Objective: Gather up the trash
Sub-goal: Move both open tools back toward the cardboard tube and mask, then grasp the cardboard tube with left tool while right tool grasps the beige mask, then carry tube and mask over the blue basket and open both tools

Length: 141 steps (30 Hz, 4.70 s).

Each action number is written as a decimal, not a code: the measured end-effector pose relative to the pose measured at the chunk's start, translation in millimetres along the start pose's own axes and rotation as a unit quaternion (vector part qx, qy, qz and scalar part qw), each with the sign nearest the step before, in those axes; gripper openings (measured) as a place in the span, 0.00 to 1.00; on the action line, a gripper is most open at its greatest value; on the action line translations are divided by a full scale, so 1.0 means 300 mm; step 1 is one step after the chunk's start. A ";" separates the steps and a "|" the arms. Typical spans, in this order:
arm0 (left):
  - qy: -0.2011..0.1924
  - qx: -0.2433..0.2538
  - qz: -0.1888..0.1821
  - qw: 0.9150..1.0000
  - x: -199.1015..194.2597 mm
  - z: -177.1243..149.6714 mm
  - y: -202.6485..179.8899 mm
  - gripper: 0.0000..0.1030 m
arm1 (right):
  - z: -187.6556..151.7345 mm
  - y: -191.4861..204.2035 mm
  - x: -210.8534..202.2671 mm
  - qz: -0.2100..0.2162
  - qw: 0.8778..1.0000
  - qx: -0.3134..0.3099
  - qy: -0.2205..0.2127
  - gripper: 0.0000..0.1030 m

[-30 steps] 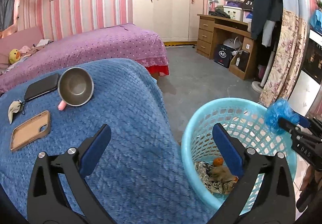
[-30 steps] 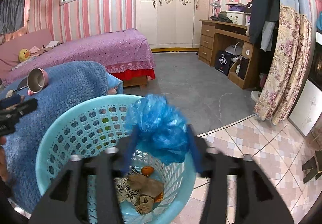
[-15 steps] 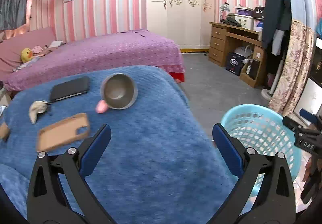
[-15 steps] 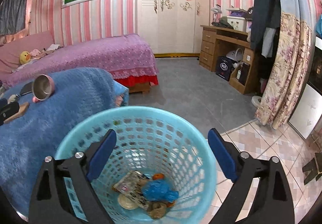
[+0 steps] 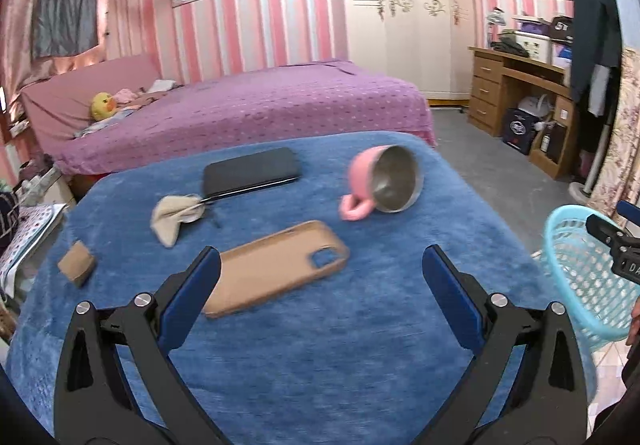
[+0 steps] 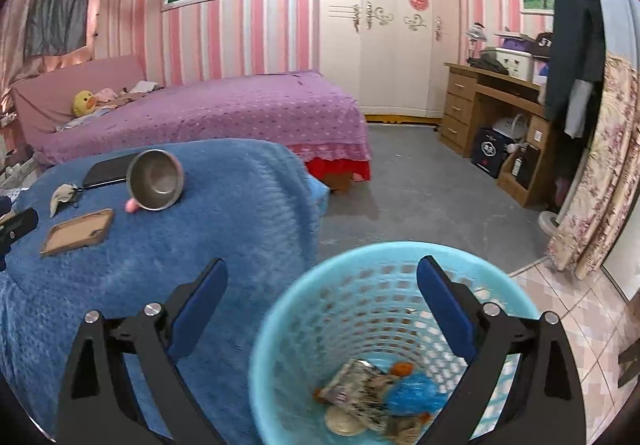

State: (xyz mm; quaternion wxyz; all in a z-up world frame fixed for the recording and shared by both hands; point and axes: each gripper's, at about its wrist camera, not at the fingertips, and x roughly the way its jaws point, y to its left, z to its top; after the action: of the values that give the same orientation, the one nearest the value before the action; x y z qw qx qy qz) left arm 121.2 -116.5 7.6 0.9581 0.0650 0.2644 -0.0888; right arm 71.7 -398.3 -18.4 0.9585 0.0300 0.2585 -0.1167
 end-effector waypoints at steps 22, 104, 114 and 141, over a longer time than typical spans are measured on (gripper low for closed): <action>0.030 -0.076 0.070 0.994 0.052 -0.076 0.526 0.95 | -0.009 0.447 0.086 0.068 0.996 -0.053 0.028 0.91; 0.113 -0.187 0.133 0.967 0.204 -0.195 1.128 0.44 | 0.185 1.436 0.561 0.246 0.942 -0.180 0.141 0.54; 0.115 -0.187 0.139 0.966 0.200 -0.187 1.123 0.44 | 0.168 1.443 0.539 0.262 0.938 -0.186 0.131 0.19; 0.060 -0.114 0.047 0.990 0.106 -0.022 0.656 0.44 | 0.157 0.688 0.145 0.190 0.975 -0.079 0.078 0.08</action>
State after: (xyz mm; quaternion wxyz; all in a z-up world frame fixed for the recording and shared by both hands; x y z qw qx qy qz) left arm 185.2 72.5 0.7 0.9448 -0.0272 0.3265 -0.0083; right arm 180.5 -212.5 -0.2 0.9393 0.0114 0.3307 0.0911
